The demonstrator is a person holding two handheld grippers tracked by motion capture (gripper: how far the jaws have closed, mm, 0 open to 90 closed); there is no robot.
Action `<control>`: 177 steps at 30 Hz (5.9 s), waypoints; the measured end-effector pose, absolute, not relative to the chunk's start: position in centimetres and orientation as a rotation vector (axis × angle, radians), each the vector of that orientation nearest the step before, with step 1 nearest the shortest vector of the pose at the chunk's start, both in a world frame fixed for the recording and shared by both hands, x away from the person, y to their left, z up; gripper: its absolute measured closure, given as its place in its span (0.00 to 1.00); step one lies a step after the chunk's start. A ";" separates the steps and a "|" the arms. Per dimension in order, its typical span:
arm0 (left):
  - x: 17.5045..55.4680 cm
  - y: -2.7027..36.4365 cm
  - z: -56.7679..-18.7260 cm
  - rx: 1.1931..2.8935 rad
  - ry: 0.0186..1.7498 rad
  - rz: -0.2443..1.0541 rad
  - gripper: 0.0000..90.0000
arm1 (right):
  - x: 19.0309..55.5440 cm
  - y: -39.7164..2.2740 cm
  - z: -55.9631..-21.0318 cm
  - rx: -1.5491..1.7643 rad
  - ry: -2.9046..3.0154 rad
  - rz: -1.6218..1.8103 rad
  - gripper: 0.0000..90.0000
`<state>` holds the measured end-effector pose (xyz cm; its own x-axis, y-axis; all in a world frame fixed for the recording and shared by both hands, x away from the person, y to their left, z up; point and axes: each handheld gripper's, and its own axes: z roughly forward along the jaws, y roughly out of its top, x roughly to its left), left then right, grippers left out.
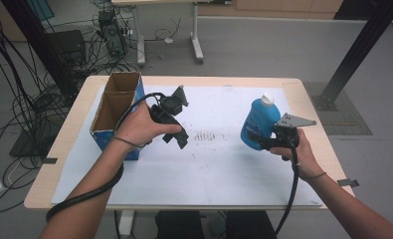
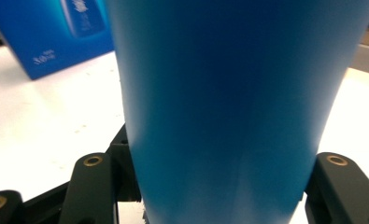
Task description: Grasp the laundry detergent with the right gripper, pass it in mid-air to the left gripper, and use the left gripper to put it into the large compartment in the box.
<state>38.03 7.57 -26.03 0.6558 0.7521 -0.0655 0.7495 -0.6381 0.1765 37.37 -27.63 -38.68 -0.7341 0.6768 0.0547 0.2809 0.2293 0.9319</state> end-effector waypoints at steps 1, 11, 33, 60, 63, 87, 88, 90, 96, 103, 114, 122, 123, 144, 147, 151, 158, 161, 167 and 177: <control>38.0 7.6 -26.0 2.684 1.230 0.021 0.12 | 37.4 -27.6 -38.7 0.886 2.147 1.509 0.46; 37.2 7.3 -22.7 2.723 1.141 0.066 0.11 | 37.0 -27.4 -35.5 0.776 2.234 1.561 0.46; 35.2 5.9 -18.1 2.796 0.797 -0.004 0.11 | 35.4 -24.2 -33.1 0.518 2.411 1.739 0.46; 33.8 4.1 -16.8 2.875 0.595 -0.031 0.12 | 35.9 -17.8 -32.2 0.120 2.607 1.801 0.46; 33.7 3.9 -16.8 2.878 0.588 -0.034 0.12 | 35.9 -17.0 -32.1 0.076 2.626 1.794 0.46; 33.3 2.5 -16.0 2.944 0.486 -0.009 0.12 | 35.5 -12.8 -31.9 -0.116 2.720 1.758 0.46; 33.3 2.4 -16.0 2.948 0.475 -0.007 0.12 | 35.5 -12.7 -31.9 -0.122 2.719 1.756 0.46; 33.3 2.2 -15.9 2.947 0.471 -0.007 0.12 | 35.4 -12.5 -31.9 -0.128 2.725 1.759 0.46; 33.1 1.7 -15.8 2.950 0.455 -0.006 0.12 | 35.4 -12.2 -31.9 -0.138 2.718 1.755 0.46; 33.1 1.6 -15.8 2.942 0.446 -0.004 0.12 | 35.3 -12.3 -31.7 -0.149 2.718 1.755 0.46; 33.3 1.9 -15.8 2.919 0.461 -0.009 0.12 | 35.5 -12.5 -31.4 -0.142 2.711 1.751 0.46; 33.3 2.1 -15.8 2.907 0.462 0.002 0.11 | 35.5 -12.5 -31.4 -0.137 2.709 1.753 0.46; 33.3 2.1 -15.8 2.908 0.460 0.000 0.11 | 35.5 -12.5 -31.3 -0.139 2.711 1.754 0.46; 33.1 2.2 -15.8 2.912 0.447 0.007 0.12 | 35.3 -12.3 -31.0 -0.150 2.703 1.766 0.46; 33.1 2.2 -15.8 2.912 0.445 0.009 0.12 | 35.3 -12.3 -31.0 -0.149 2.700 1.768 0.46; 33.0 2.1 -15.7 2.910 0.443 0.012 0.12 | 35.4 -12.3 -31.0 -0.147 2.702 1.769 0.46; 33.1 2.1 -15.7 2.910 0.443 0.011 0.12 | 35.5 -12.3 -31.0 -0.148 2.697 1.773 0.46; 33.1 2.1 -15.7 2.911 0.443 0.010 0.12 | 35.5 -12.3 -30.9 -0.152 2.699 1.770 0.46; 33.0 2.0 -15.6 2.913 0.439 0.015 0.12 | 35.5 -12.3 -30.9 -0.148 2.697 1.771 0.46; 33.0 1.9 -15.5 2.911 0.433 0.016 0.12 | 35.5 -12.3 -30.9 -0.144 2.695 1.771 0.46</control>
<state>33.02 1.86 -15.51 0.9570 0.2896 -0.0184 0.2874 -0.9374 0.1969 35.48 -12.33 -30.85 -0.9923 -0.1220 0.0232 -0.0271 0.3954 0.9181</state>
